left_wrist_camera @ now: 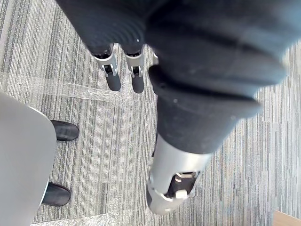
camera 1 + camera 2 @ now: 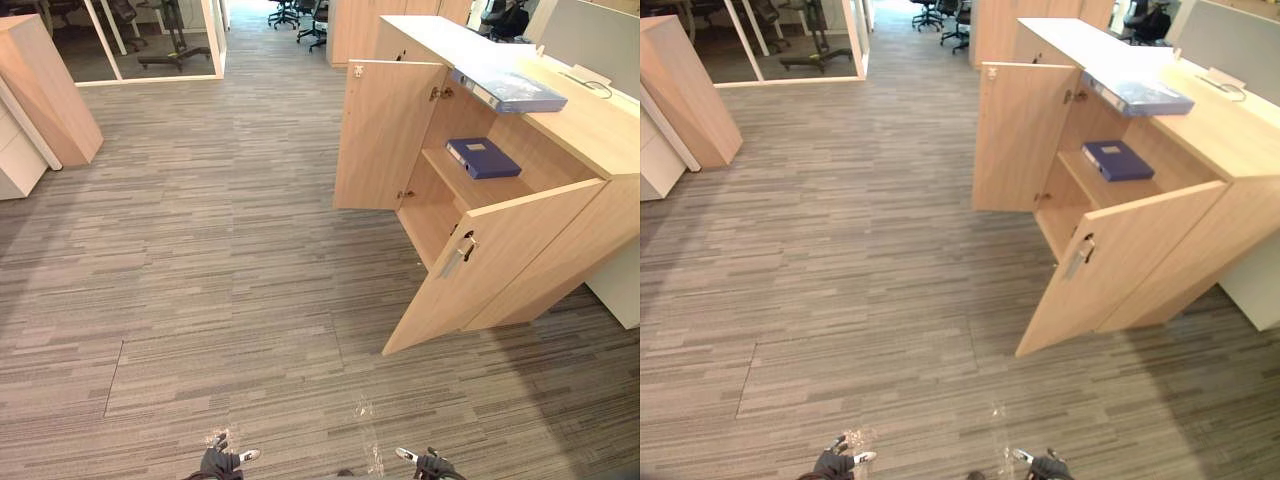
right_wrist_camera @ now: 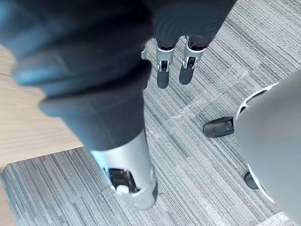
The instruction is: Walk over to the cabinet, pick up the folder, carry it to the office cabinet, place the folder inside the office cabinet, then close the office cabinet door
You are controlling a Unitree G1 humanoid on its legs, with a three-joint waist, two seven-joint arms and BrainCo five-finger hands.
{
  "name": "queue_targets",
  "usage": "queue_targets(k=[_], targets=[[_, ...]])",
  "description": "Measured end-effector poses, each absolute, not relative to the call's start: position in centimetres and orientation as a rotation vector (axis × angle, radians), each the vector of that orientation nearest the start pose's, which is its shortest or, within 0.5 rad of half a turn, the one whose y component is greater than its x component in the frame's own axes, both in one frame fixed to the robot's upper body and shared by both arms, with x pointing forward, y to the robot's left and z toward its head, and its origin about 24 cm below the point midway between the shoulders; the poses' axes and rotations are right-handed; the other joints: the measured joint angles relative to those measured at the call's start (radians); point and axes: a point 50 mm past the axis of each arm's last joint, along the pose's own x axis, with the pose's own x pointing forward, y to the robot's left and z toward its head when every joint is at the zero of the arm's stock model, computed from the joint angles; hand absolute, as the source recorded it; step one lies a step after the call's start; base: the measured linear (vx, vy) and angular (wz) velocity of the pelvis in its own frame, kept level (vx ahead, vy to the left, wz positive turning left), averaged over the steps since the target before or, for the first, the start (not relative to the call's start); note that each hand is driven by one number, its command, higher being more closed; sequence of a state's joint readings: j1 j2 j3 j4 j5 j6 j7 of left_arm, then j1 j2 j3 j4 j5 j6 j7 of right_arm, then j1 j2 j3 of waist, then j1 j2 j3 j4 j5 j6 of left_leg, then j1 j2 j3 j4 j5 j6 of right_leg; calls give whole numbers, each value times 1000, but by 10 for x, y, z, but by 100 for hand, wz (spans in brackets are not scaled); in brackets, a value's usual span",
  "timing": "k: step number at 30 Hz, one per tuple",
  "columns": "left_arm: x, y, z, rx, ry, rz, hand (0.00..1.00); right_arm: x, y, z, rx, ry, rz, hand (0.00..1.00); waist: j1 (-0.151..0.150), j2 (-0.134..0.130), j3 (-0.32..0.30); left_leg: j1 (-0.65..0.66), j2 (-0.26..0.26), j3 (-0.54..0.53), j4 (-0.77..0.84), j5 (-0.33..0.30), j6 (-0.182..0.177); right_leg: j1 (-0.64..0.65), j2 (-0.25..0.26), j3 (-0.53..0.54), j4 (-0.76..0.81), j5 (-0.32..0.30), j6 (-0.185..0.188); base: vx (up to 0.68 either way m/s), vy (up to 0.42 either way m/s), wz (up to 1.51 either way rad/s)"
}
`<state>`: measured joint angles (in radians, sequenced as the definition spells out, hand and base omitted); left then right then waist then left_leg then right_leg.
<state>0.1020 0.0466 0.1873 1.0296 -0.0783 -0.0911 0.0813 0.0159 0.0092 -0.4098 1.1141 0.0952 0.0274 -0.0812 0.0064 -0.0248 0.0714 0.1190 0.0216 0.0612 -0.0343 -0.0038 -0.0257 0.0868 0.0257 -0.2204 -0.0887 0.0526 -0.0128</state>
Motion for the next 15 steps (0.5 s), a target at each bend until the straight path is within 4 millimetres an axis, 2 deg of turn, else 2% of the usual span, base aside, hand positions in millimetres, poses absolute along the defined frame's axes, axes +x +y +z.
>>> queue_targets(k=[15], targets=[[93,201,-159,-82,1031,365,0,93,-191,-166,284,1148,-485,0,0,0,0,2,0,-1,-2,0,0,1,0,0,0,0,-1,0,0,0]])
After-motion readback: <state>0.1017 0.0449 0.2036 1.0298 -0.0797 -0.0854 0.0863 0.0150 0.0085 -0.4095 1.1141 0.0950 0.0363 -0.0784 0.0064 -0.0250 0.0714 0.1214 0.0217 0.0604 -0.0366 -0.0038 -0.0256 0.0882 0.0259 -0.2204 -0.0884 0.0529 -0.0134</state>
